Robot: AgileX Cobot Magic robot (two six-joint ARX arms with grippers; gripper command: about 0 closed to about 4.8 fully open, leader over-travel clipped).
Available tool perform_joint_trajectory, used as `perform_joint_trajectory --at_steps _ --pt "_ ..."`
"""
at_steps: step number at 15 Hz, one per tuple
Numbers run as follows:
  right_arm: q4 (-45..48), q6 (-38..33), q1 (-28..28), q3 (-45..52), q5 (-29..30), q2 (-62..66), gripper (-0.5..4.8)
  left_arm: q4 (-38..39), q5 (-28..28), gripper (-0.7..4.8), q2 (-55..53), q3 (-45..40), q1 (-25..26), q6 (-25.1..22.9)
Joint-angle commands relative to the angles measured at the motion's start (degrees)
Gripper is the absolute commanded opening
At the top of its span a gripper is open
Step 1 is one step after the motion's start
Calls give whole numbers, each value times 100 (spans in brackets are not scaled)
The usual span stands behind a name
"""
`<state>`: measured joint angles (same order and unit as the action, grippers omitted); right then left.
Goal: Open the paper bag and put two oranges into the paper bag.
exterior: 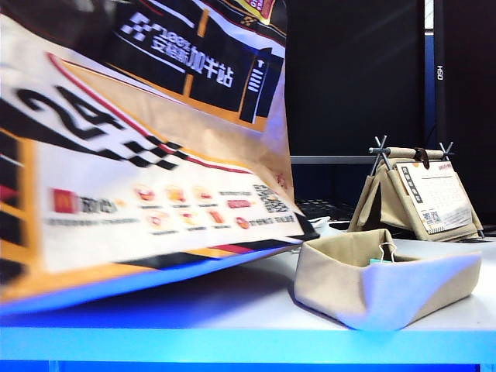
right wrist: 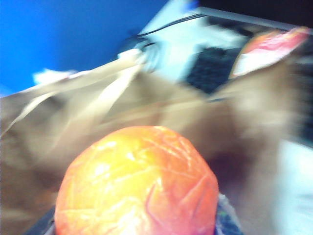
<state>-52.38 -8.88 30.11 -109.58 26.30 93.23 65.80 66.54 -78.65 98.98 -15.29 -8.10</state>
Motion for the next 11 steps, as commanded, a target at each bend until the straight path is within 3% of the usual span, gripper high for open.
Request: perform_joint_trajectory --at_steps 1,11 --pt "348 26 299 -31 107 157 -3 -76 52 -6 -87 22 -2 -57" --pt "1104 -278 424 -66 1117 330 -3 -74 55 -6 -114 22 -2 -203"
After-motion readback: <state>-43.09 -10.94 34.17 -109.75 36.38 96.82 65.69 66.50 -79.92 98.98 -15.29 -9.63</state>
